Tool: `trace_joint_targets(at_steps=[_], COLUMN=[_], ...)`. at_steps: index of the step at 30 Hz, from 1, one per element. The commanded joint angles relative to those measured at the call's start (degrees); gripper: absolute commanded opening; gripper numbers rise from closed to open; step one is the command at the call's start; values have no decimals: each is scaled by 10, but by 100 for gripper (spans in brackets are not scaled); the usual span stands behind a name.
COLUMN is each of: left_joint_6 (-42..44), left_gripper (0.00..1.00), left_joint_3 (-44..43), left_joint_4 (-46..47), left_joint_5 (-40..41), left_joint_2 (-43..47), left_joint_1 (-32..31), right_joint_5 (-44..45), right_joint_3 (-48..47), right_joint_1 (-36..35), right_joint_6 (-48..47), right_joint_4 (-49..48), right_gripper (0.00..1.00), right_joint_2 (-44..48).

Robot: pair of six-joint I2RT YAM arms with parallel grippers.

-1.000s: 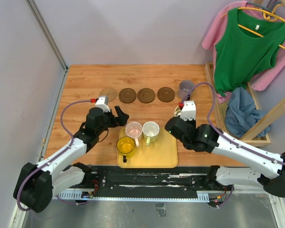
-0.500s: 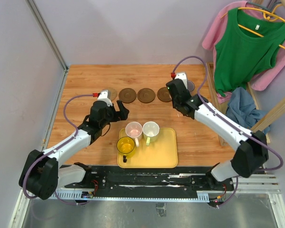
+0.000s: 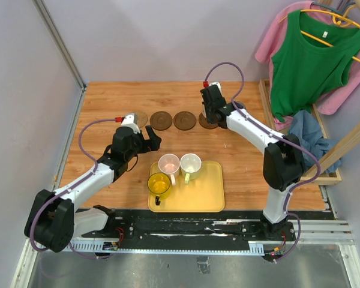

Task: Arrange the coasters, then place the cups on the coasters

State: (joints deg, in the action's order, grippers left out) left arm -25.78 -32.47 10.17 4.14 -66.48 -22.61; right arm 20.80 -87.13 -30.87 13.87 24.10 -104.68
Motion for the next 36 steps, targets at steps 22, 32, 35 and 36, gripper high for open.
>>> trace_joint_targets(at_steps=[22, 32, 35, 36], left_joint_6=[-6, -6, -6, -6], left_gripper=[100, 100, 100, 100], left_joint_3=[-14, -13, -14, -14], left_joint_4=[14, 16, 16, 16], left_joint_5=[-26, -30, -30, -30], left_joint_2=[-34, -38, -39, -39], left_joint_1=[3, 3, 3, 3], right_joint_5=[-48, -52, -55, -56], right_joint_3=[-110, -111, -114, -114], right_joint_1=[49, 54, 54, 54], right_joint_6=[54, 54, 54, 53], right_joint_4=[4, 1, -1, 0], right_gripper=[1, 1, 1, 1], right_joint_2=[-127, -146, -151, -151])
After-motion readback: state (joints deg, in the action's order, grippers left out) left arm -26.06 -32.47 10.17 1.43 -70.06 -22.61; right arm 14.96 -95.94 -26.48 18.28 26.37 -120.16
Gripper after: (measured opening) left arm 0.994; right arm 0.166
